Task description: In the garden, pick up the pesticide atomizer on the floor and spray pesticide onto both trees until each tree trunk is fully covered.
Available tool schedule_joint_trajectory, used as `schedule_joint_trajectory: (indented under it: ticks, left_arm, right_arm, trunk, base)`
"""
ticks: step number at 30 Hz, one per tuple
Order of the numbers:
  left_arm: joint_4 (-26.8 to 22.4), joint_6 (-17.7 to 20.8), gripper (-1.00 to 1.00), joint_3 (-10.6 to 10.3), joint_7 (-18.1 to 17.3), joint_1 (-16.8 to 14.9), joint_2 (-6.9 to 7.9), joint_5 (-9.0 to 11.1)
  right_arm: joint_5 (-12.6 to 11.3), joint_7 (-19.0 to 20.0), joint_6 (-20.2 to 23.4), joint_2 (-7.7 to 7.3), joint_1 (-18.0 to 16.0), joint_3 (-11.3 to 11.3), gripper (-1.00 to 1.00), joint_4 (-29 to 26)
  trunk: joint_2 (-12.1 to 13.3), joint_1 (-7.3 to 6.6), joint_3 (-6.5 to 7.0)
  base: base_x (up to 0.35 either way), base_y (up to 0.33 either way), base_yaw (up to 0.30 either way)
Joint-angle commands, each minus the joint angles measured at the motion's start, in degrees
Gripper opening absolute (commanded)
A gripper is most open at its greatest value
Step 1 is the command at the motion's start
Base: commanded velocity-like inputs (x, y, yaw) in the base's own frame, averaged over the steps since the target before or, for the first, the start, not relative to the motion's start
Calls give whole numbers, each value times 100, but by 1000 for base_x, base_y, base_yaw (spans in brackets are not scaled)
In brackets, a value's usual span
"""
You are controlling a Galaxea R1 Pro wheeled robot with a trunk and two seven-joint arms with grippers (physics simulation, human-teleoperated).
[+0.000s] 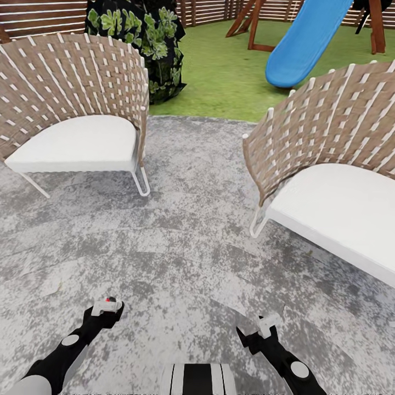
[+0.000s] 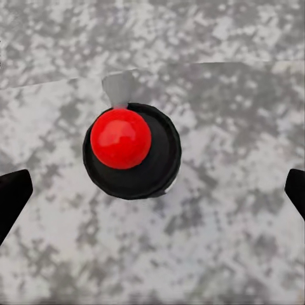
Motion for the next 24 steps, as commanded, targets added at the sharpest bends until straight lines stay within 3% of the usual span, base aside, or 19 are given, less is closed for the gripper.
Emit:
schedule_joint_trajectory:
  ticks: [1, 15, 21, 24]
  left_arm:
    - [5, -18, 100, -27, -8, -3, 5, 37]
    - [-34, -9, 100, -9, -5, -3, 4, 43]
    - [-39, -9, 100, -9, -5, -3, 4, 43]
    - [-39, -9, 100, -6, -5, -3, 4, 43]
  right_arm:
    - [51, 0, -21, -3, -2, 4, 100, 1]
    - [54, 0, -21, -3, -2, 4, 100, -78]
    - [53, 0, -21, -3, -2, 4, 100, -78]
    - [56, 0, -21, -3, -2, 4, 100, -78]
  trunk:
    - [-1, -1, -12]
    - [-1, -1, -44]
    - [-9, 14, -178]
    - [-9, 14, -178]
  base:
    - [0, 0, 0]
    - [0, 0, 33]
    - [0, 0, 5]
    - [0, 0, 0]
